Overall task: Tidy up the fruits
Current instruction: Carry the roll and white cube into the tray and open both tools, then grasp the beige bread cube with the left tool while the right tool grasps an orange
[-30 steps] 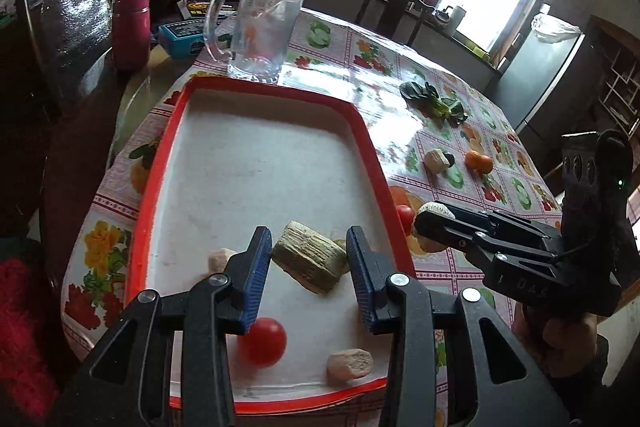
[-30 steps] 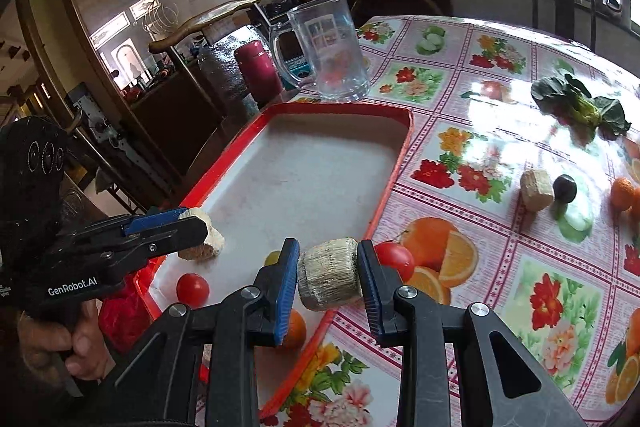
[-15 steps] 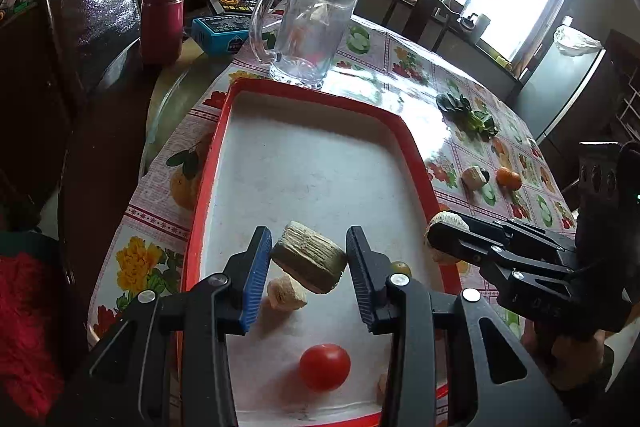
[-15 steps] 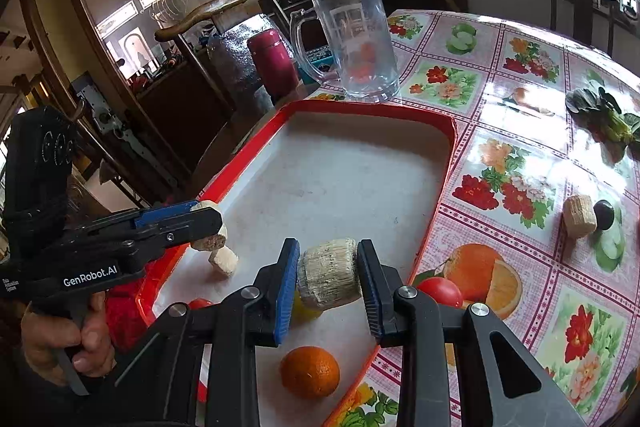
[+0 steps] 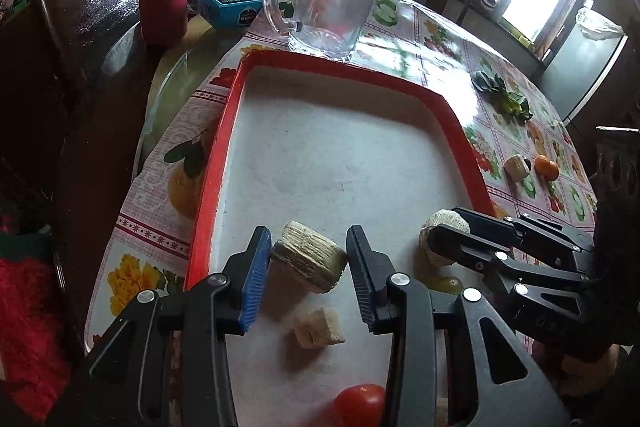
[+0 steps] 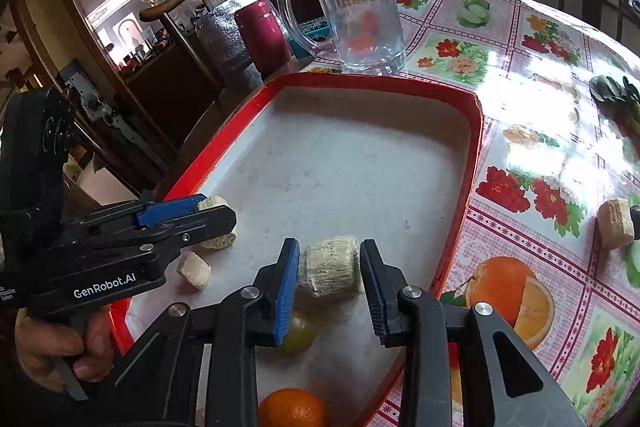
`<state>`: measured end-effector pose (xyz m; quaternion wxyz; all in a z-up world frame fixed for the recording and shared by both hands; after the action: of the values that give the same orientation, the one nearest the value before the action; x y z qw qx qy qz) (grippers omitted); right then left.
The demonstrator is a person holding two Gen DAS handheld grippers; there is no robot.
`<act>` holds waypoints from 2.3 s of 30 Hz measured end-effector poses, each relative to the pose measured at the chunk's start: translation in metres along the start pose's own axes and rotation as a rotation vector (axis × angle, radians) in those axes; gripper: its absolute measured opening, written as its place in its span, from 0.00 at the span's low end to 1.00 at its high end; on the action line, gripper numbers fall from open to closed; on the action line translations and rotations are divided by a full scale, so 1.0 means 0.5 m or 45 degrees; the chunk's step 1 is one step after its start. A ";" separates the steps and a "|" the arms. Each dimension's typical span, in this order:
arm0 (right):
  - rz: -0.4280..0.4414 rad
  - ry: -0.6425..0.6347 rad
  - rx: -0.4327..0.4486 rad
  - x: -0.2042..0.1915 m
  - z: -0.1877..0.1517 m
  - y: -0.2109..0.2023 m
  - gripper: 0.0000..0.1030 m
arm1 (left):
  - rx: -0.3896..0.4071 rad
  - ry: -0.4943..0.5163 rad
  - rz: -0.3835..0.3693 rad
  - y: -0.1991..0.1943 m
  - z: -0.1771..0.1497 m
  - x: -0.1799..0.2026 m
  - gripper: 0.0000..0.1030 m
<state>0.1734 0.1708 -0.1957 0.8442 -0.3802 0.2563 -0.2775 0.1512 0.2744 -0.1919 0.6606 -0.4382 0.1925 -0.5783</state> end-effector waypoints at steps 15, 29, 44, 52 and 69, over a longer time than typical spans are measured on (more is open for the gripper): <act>-0.024 0.113 0.159 0.092 -0.032 -0.171 0.33 | 0.045 0.050 -0.001 -0.049 0.005 0.066 0.37; -0.185 0.354 0.217 0.329 -0.136 -0.305 0.33 | 0.038 0.239 -0.121 -0.046 0.002 0.277 0.37; -0.369 0.452 0.211 0.547 -0.158 -0.322 0.33 | -0.056 0.375 -0.215 0.060 -0.007 0.475 0.37; -0.457 0.442 0.203 0.642 -0.105 -0.297 0.33 | -0.087 0.463 -0.179 0.132 0.021 0.534 0.37; -0.489 0.448 0.214 0.670 -0.098 -0.284 0.26 | -0.162 0.430 -0.212 0.213 0.033 0.557 0.27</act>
<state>0.3423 -0.1549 -0.1867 0.7471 -0.2965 0.2983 -0.5148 0.2989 0.0151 -0.1980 0.5400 -0.3901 0.2998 -0.6829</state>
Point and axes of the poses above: each gripper's, at about its wrist camera, not at the fingertips, and y roughly the way its jaws point, x to its right, z to its top, the point moved 10 cm from there along y, roughly the way its jaws point, and after that the axes turned 1 degree about -y, right-handed, at the moved point
